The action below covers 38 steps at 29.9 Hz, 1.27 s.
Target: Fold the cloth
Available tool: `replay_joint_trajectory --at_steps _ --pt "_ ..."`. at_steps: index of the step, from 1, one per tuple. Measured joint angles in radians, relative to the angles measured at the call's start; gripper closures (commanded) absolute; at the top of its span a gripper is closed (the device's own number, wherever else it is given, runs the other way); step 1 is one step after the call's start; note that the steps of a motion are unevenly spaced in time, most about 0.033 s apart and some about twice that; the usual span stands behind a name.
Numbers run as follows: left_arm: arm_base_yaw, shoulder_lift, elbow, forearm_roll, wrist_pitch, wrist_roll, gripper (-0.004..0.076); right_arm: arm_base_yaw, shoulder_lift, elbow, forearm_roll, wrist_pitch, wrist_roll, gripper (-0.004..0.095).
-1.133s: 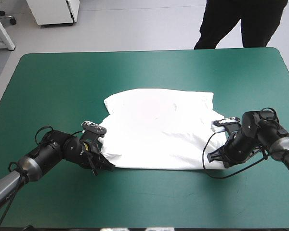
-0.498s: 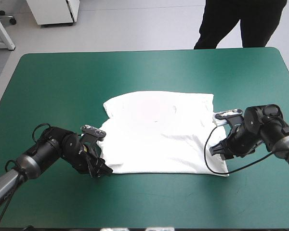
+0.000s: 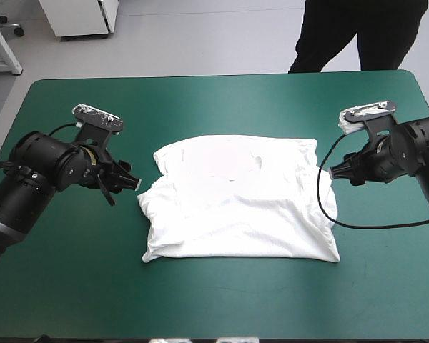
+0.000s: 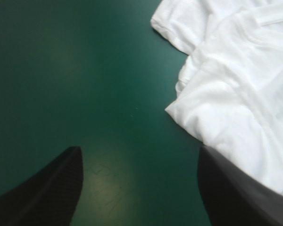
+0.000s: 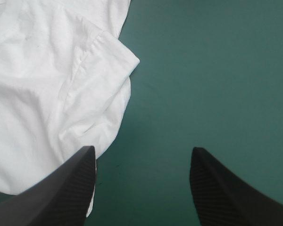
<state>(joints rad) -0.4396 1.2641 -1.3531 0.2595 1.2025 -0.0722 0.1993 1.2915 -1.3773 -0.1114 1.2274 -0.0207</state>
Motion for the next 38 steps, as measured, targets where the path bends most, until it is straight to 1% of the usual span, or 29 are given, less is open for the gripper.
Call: replay_joint_trajectory --at_steps 3,8,12,20,26,30,33,35,38 --pt "0.043 0.038 -0.002 -0.015 0.001 0.0 0.0221 0.0 0.0 -0.001 0.0 0.01 0.002 0.0349" --pt "0.113 0.133 -0.002 -0.12 -0.058 0.03 0.0221 0.0 0.0 -0.001 0.0 0.012 0.002 0.0348" --pt "0.123 0.216 0.026 -0.165 -0.093 0.039 0.0221 0.0 0.0 -0.001 0.0 0.012 0.002 0.0348" --pt "0.123 0.338 0.154 -0.189 -0.216 0.045 0.0222 0.0 0.0 -0.001 0.001 0.018 0.002 0.0349" --pt "0.123 0.433 0.164 -0.193 -0.28 0.045 0.0232 0.0 0.0 -0.001 0.0 0.019 0.002 0.035" --pt "0.123 0.474 0.161 -0.208 -0.288 0.049 0.024 0.0 0.0 -0.001 0.0 0.019 0.002 0.035" --pt "0.125 0.482 0.156 -0.224 -0.286 0.063 0.0316 0.0 0.0 -0.001 0.0 0.019 0.002 0.035" --pt "0.127 0.483 0.156 -0.241 -0.286 0.072 0.0427 0.0 0.0 -0.001 0.0 0.019 0.001 0.035" --pt "0.127 0.485 0.156 -0.279 -0.286 0.097 0.0636 0.0 0.0 -0.001 0.0 0.019 0.0 0.0354"
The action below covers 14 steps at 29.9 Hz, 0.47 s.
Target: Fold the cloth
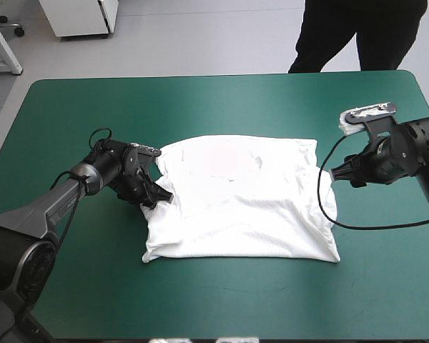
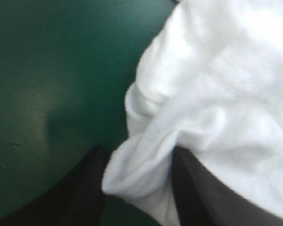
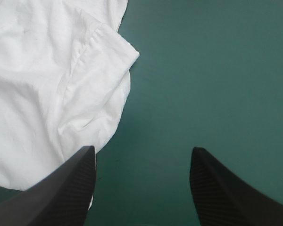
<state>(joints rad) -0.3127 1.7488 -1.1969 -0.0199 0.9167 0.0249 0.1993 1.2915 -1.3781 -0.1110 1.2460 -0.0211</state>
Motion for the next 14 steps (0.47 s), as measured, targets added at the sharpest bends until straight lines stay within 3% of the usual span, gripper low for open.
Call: replay_joint_trajectory --at_steps 1,2,14 --pt "0.0 0.0 0.0 -0.015 0.0 0.004 0.0707 0.0 0.0 0.0 0.0 0.0 0.0 0.0354" --pt "0.0 0.0 0.0 -0.027 0.0 0.009 0.0729 0.0 0.0 0.0 0.0 0.0 0.0 0.0354" --pt "-0.003 -0.123 -0.091 -0.178 0.032 0.04 0.0733 0.0 0.0 0.0 0.0 0.0 0.0 0.0354"
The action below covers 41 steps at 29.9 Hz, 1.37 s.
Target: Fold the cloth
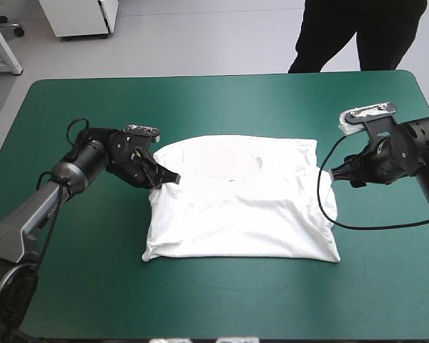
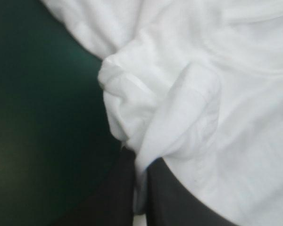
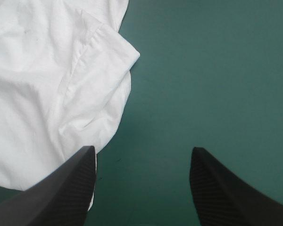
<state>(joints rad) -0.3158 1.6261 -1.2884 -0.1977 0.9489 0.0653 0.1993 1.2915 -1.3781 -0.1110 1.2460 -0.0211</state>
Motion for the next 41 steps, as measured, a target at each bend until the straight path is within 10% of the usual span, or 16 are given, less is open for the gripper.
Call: replay_joint_trajectory --at_steps 18,29,41 --pt "-0.123 0.189 -0.012 -0.025 -0.094 0.045 0.072 0.0 0.0 0.0 0.019 0.001 0.0 0.0354" --pt "-0.13 0.171 -0.022 -0.027 -0.018 0.067 0.018 0.0 0.001 0.026 -0.029 -0.061 0.026 0.0354" --pt "-0.133 -0.094 -0.164 -0.02 0.131 0.068 0.0167 0.0 0.037 0.369 -0.01 -0.336 0.074 0.0354"
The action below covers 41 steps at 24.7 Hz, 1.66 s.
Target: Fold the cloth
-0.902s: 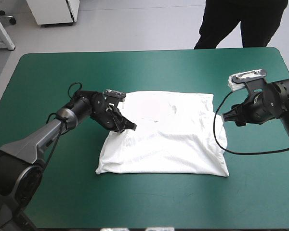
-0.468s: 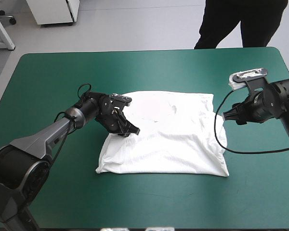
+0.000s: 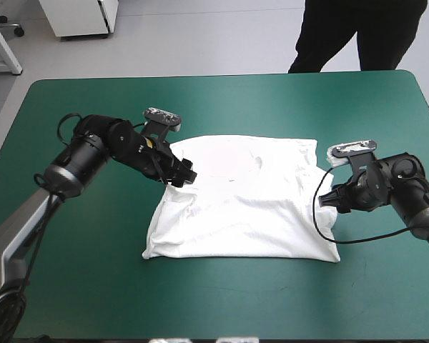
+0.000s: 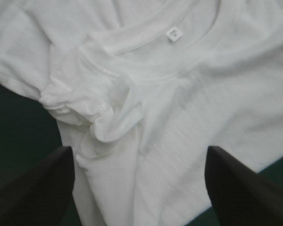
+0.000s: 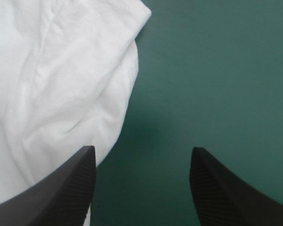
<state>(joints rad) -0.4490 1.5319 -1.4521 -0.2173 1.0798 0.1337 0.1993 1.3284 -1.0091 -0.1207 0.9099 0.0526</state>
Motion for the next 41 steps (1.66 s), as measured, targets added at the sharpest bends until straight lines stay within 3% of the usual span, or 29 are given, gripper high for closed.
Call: replay_joint_trajectory --at_steps 8,11,14,24,32,41 --pt "-0.001 -0.095 -0.142 0.0 0.085 -0.004 0.0168 0.0 0.211 0.014 0.006 -0.143 0.008 0.0361" --pt "-0.001 -0.095 -0.143 0.0 0.089 -0.004 0.0168 0.0 0.274 0.013 0.029 -0.171 0.008 0.0563" --pt "-0.001 -0.095 -0.143 0.001 0.081 -0.004 0.0169 0.0 0.304 0.0 0.068 -0.166 -0.003 0.091" --pt "-0.001 -0.095 -0.143 0.006 0.082 -0.003 0.0192 0.004 0.325 -0.118 0.121 -0.055 -0.034 0.0925" --pt "-0.001 -0.095 -0.143 0.019 0.093 0.0 0.0214 0.0 0.3 -0.26 0.405 0.01 -0.208 0.0925" --pt "-0.001 -0.095 -0.143 0.045 0.098 0.0 0.0214 0.012 0.414 -0.26 0.414 0.012 -0.267 0.0901"
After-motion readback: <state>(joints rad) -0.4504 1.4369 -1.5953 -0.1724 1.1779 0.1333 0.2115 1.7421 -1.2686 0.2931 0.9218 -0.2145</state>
